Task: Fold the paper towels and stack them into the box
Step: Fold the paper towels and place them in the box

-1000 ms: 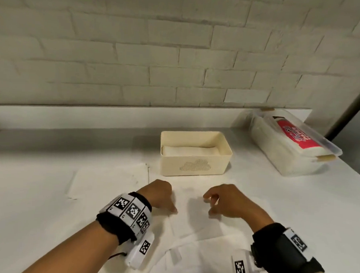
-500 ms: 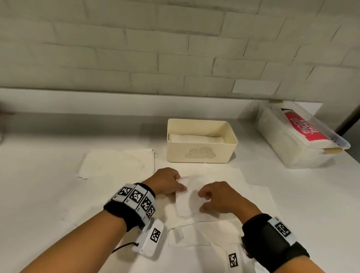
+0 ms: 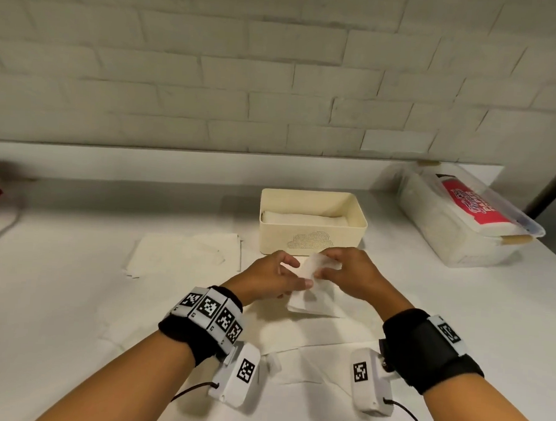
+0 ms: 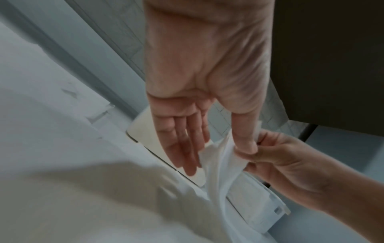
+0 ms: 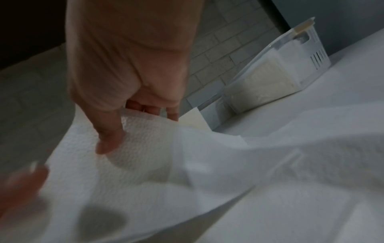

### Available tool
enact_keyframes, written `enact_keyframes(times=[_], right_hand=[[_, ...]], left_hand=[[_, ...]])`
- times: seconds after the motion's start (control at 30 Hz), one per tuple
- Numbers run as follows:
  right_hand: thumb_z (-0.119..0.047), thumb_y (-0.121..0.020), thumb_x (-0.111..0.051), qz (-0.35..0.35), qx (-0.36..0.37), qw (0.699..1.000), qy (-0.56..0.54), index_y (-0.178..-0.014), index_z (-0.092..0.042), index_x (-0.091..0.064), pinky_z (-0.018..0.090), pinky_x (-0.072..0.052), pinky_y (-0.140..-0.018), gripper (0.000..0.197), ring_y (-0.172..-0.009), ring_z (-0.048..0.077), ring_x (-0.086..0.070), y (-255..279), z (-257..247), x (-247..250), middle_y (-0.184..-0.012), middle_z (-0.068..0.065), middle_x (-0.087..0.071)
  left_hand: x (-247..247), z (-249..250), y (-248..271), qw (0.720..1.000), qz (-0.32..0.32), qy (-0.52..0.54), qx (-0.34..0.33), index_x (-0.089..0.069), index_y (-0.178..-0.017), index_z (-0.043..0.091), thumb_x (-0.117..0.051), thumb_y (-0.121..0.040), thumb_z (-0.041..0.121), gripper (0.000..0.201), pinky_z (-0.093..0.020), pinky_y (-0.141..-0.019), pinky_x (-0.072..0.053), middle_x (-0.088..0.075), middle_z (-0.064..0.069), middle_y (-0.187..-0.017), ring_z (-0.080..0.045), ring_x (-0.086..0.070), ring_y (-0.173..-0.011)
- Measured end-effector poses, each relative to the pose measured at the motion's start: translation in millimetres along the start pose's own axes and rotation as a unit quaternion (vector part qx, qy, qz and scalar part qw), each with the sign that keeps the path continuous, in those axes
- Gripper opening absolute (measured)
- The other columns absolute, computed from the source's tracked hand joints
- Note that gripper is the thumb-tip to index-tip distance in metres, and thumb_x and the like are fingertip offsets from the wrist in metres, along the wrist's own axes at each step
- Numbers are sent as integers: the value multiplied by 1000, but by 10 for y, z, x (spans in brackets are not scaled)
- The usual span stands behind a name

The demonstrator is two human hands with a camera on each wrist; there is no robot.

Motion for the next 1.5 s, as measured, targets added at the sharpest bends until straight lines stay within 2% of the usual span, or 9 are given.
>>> enact_keyframes(times=[0.13, 0.23, 0.47, 0.63, 0.77, 0.87, 1.1, 1.23, 1.5], right_hand=[[-17, -79, -72, 22, -16, 995, -91, -98, -17, -67, 20, -42, -71, 19, -89, 14, -55, -32, 16, 152, -95, -5, -62], [-15, -79, -73, 72, -8, 983, -168, -81, -23, -66, 24, -50, -68, 11, -79, 17, -61, -55, 2, 303, -82, -3, -66], [-7, -79, -70, 160, 7, 926, -343, -104, -16, -62, 27, -56, -69, 27, -79, 15, -65, -58, -153, 545, -89, -2, -67], [-1, -78, -70, 167, 45, 911, -375, -93, -27, -61, 31, -57, -73, 30, -79, 16, -65, -63, -305, 596, -89, -2, -68], [-2, -71, -76, 177, 77, 944, -267, -119, -24, -53, 19, -52, -75, 57, -82, 5, -57, -71, -409, 657, -92, -10, -57], [-12, -65, -83, 185, 114, 974, -68, -131, -28, -46, 19, -43, -82, 77, -92, 8, -52, -61, -534, 760, -99, -11, -53], [-17, -78, -72, 93, 101, 986, 99, -107, -22, -69, 33, -45, -94, 30, -108, 21, -55, -130, -740, 686, -102, 0, -70], [-16, -82, -67, 172, 65, 974, 132, -99, -14, -73, 23, -40, -88, 18, -105, 23, -57, -161, -646, 829, -103, 6, -69], [-15, -83, -62, 287, -13, 938, 194, -88, -14, -73, 24, -33, -66, 12, -87, 33, -59, -40, -331, 1262, -86, 13, -69]], left_hand=[[3, 0, -1, 999, -29, -41, -11, -60, -99, 15, -73, -80, 17, 23, -39, -86, -53, -70, -11, -91, -22, -64, -82], [-4, 63, -33, 999, 16, 4, -45, -65, -97, 8, -70, -81, 11, 16, -31, -80, -54, -70, -9, -86, -18, -64, -77], [-40, 449, -95, 965, 82, 213, -128, -65, -93, 12, -58, -91, 9, 8, -24, -78, -56, -69, -1, -87, -13, -66, -79], [-77, 669, -132, 949, 113, 250, -154, -60, -105, 14, -52, -95, 13, 13, -26, -73, -54, -69, 1, -95, -15, -65, -85], [47, 749, -149, 964, 160, 100, -188, -59, -116, 16, -51, -96, 19, 22, -36, -91, -50, -68, -2, -111, -21, -63, -104], [172, 819, -72, 959, 151, -80, -227, -60, -117, 19, -52, -95, 23, 24, -30, -88, -47, -67, 1, -109, -17, -61, -101], [271, 802, -6, 970, 133, -41, -201, -54, -111, 24, -58, -91, 26, 20, -35, -84, -51, -67, -2, -104, -20, -64, -96], [228, 486, -76, 981, 139, -67, -119, -45, -115, 24, -70, -82, 29, 42, -16, -61, -48, -60, 7, -99, -9, -59, -82], [-379, -72, -360, 940, -29, -339, -42, -52, -123, 20, -71, -78, 37, 52, -25, -91, -43, -54, -2, -123, -18, -52, -111]])
Point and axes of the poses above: each hand's wrist, its own y-axis away from the middle knuckle, its own x-axis out of the back of the hand, z = x × y, the point moved 1 cm from there along -y, towards the middle knuckle
